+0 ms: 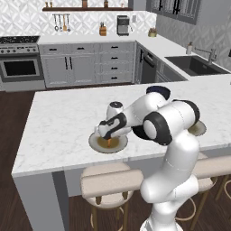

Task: Pick the chicken drumstick and cucumber from their plates and place them in the bowl. Then put the bowl in the fridge.

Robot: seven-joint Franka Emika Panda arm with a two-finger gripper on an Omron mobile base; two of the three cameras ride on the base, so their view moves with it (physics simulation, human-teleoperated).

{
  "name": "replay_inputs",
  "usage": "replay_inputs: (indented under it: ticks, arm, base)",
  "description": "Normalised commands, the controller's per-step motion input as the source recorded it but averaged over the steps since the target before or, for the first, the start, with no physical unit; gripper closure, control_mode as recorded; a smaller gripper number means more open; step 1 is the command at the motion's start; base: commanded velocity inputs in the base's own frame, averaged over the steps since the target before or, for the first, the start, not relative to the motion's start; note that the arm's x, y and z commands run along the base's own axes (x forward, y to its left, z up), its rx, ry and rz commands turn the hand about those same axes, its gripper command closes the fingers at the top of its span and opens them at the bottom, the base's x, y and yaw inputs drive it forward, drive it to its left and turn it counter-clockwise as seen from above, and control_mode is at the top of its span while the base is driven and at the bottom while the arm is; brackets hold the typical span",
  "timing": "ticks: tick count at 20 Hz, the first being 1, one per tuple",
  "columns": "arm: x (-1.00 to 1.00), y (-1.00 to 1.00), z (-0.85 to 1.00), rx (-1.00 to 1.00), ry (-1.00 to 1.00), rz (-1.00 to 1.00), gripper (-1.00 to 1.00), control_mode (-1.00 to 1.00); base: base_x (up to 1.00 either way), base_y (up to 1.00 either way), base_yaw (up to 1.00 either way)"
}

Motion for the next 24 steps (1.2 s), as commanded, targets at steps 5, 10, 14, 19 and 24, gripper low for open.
replay_inputs:
  ticks: [5, 10, 14, 19, 24]
  arm:
    - [0.20, 0.12, -0.16, 0.00, 0.02, 0.00, -1.00, -1.00]
    - [0.01, 0.02, -0.16, 0.00, 0.04, 0.00, 1.00, -1.00]
    - [0.00, 0.00, -0.02, 0.00, 0.03, 0.00, 1.00, -1.00]
    - [0.00, 0.00, 0.00, 0.00, 0.00, 0.00, 1.00, -1.00]
    - [0.00, -0.14, 0.22, 0.00, 0.01, 0.00, 1.00, -1.00]
  base:
    - [0.00, 0.00, 0.00]
    - [0.00, 0.00, 0.00]
    - [0.00, 0.00, 0.00]
    - [0.00, 0.00, 0.00]
    - [0.00, 0.00, 0.00]
